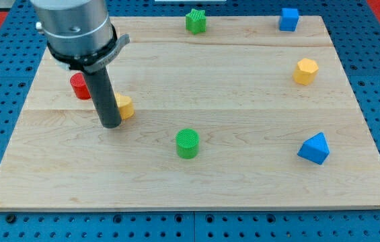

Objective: Move the yellow heart towards the center

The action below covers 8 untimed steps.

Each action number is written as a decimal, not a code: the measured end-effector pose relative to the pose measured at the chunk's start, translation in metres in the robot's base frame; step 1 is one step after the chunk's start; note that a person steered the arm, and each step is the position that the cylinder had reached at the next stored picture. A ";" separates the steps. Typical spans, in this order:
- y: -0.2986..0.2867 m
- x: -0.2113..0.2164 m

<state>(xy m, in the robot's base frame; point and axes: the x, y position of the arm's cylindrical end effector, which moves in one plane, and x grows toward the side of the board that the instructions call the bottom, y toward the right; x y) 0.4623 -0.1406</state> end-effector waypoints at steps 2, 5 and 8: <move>0.036 -0.025; 0.103 -0.076; 0.082 -0.029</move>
